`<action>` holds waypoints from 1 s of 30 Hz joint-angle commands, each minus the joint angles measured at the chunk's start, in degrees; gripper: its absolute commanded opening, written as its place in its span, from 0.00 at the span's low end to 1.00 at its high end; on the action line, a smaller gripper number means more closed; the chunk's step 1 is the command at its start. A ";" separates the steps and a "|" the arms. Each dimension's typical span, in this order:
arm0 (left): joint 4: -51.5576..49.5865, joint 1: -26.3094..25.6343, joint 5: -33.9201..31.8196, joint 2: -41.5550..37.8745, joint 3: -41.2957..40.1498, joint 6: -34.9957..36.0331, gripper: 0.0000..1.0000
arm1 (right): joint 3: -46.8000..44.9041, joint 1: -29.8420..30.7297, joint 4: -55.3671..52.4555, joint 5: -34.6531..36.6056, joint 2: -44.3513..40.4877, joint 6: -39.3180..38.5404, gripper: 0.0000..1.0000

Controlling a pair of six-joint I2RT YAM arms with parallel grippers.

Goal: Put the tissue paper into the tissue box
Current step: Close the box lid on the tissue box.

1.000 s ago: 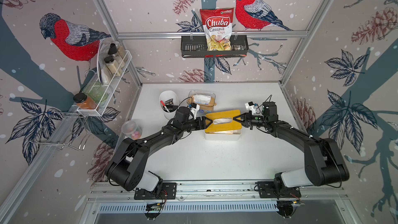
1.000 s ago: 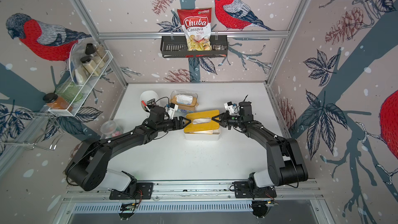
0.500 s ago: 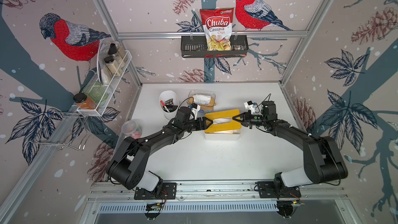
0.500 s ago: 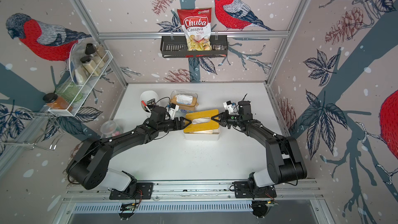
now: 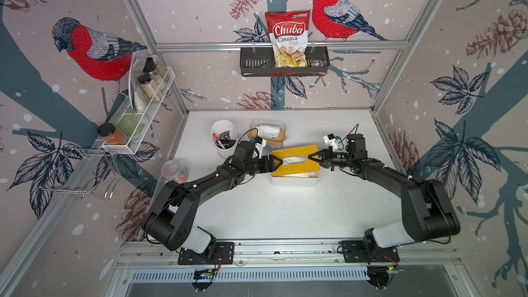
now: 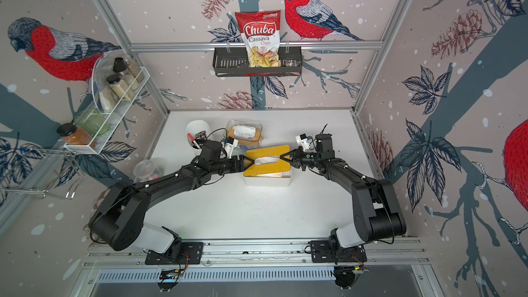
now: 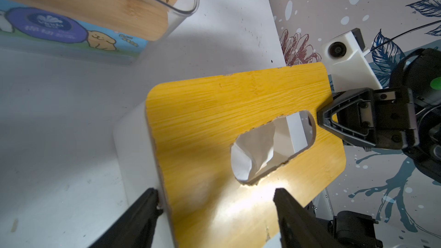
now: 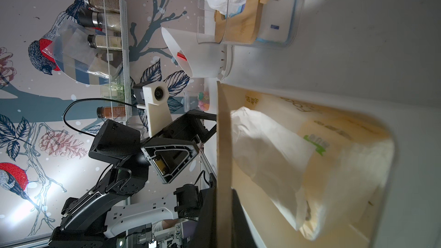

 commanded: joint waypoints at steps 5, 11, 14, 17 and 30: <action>-0.95 -1.01 -1.12 0.31 0.82 2.07 0.79 | -0.56 1.12 -1.42 1.04 0.11 -0.49 0.00; -1.84 -1.31 -2.79 0.25 1.18 2.54 0.79 | -0.56 1.12 -1.91 1.29 -0.35 -0.05 0.00; -2.04 -1.39 -3.24 0.02 1.18 2.52 0.80 | -0.65 1.11 -2.03 1.84 -1.03 0.49 0.00; -2.05 -1.59 -3.50 -0.02 1.18 2.54 0.80 | -1.21 1.18 -1.22 2.27 -1.81 1.61 0.00; -2.40 -1.77 -4.15 0.23 1.17 2.96 0.80 | -3.72 2.30 3.53 2.64 -1.94 5.33 0.00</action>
